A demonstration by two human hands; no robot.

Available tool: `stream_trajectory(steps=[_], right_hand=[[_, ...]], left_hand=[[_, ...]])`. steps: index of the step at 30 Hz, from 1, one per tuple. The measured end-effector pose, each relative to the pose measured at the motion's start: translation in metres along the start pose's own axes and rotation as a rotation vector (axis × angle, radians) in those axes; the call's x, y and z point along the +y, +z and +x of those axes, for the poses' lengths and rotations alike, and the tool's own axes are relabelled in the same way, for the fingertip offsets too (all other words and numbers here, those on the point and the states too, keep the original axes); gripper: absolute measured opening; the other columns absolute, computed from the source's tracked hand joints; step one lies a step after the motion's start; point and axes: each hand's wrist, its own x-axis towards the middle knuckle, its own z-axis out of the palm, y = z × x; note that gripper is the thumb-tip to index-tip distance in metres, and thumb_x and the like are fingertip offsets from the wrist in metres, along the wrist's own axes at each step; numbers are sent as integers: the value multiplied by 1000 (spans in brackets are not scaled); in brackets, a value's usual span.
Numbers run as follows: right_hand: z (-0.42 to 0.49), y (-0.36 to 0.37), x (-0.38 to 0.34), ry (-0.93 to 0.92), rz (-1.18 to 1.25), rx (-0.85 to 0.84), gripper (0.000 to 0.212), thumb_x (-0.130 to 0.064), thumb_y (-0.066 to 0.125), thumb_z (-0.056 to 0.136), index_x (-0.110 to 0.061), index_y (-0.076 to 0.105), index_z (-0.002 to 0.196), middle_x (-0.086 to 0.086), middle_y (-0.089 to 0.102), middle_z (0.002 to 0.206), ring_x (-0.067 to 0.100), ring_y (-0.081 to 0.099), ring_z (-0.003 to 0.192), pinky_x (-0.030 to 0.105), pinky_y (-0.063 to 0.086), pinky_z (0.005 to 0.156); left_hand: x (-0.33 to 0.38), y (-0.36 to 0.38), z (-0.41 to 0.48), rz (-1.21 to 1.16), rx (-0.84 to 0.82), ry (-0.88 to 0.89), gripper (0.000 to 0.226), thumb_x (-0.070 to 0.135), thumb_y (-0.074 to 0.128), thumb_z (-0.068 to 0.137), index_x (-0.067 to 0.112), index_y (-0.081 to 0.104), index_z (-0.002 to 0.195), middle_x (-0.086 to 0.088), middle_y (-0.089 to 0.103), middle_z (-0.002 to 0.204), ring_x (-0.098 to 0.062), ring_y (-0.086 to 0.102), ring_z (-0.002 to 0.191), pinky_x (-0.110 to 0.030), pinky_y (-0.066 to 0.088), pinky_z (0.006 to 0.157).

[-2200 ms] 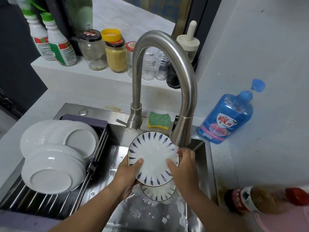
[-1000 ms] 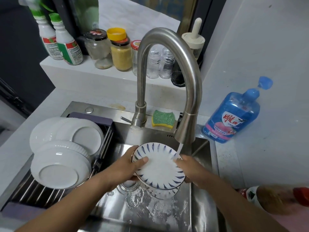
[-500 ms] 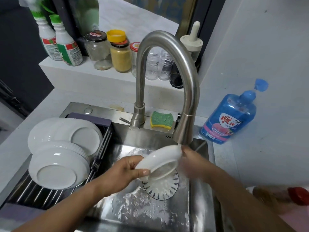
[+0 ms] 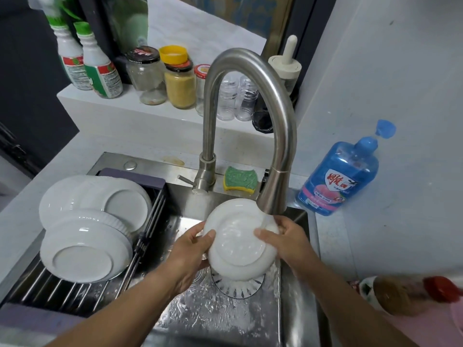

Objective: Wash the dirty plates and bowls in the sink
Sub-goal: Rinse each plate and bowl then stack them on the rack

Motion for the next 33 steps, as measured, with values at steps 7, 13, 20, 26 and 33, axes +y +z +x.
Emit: stream_trajectory(steps=[7,13,20,26,33], right_hand=[[-9,-7,-21,-74,-218,71,43,-31,88,76,-26,69,114,-7,77,100,13,73,91,40,61,83],[-18,11,-23,-88,-186,-55,29,-16,86,80,-27,74,103,-10,79,96,14,75,92,40,60,86],[-38,50,-8,3,-52,-5,42,-12,85,80,-28,61,110,-5,77,94,11,75,84,34,63,75],[-51,85,-2,-1,26,60,49,-3,87,76,-9,58,114,4,74,100,9,72,85,20,56,66],[-61,138,-31,-149,-140,64,45,-23,91,74,-32,56,102,-5,67,106,9,66,92,29,57,76]], left_hand=[[-10,8,3,60,-87,-63,53,11,81,86,22,61,134,-21,71,119,-31,75,99,-41,62,69],[9,-20,0,192,77,119,48,1,83,81,14,66,125,-14,73,116,-35,72,104,-52,62,85],[59,-38,-23,701,180,448,66,12,92,69,23,66,129,8,72,113,-13,67,104,-37,54,93],[79,-58,-53,854,188,620,62,16,92,70,39,64,121,23,58,102,-3,59,96,-14,41,76],[99,-120,-74,792,284,675,72,21,94,67,34,65,131,14,59,118,-6,58,109,-26,53,89]])
